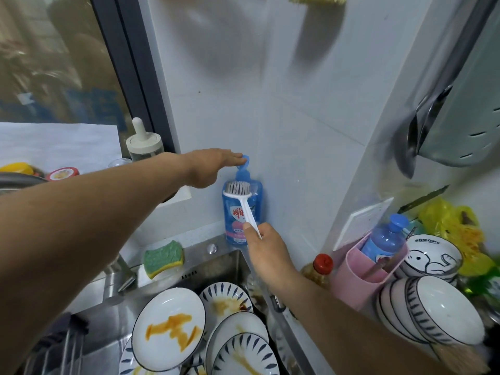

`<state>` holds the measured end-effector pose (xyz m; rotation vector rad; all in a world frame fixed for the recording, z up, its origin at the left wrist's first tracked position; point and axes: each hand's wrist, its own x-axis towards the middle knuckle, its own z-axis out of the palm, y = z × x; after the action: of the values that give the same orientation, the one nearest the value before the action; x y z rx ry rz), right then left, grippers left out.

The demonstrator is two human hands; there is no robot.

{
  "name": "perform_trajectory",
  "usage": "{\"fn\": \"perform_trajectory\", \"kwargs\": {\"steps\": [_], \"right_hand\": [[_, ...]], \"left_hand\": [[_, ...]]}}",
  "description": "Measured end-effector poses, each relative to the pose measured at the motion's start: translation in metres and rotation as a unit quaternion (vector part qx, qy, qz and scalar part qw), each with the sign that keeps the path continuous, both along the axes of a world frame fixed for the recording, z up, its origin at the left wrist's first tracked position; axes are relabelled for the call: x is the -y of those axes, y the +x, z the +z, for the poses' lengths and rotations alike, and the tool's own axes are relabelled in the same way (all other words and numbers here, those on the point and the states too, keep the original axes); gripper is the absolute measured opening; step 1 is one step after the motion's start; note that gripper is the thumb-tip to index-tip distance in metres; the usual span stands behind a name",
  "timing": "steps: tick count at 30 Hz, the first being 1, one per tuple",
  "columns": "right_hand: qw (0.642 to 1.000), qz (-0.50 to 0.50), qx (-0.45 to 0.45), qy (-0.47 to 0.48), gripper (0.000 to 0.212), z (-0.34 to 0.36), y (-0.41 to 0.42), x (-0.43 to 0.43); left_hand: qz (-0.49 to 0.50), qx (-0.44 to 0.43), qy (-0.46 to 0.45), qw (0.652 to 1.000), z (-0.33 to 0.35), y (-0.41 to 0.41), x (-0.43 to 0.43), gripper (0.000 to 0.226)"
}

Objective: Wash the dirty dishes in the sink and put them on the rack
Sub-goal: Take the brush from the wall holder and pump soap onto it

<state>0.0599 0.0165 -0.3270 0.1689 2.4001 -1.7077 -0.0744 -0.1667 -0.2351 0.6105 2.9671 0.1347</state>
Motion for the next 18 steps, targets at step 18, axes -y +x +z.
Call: {"fn": "perform_trajectory", "kwargs": {"steps": [18], "right_hand": [[1.0,-0.003,0.002,-0.013,0.033,0.0025,-0.0058,-0.0016]], "left_hand": [[0.003,-0.001,-0.024,1.0,-0.0083,0.0109,-0.0069,0.099]]}}
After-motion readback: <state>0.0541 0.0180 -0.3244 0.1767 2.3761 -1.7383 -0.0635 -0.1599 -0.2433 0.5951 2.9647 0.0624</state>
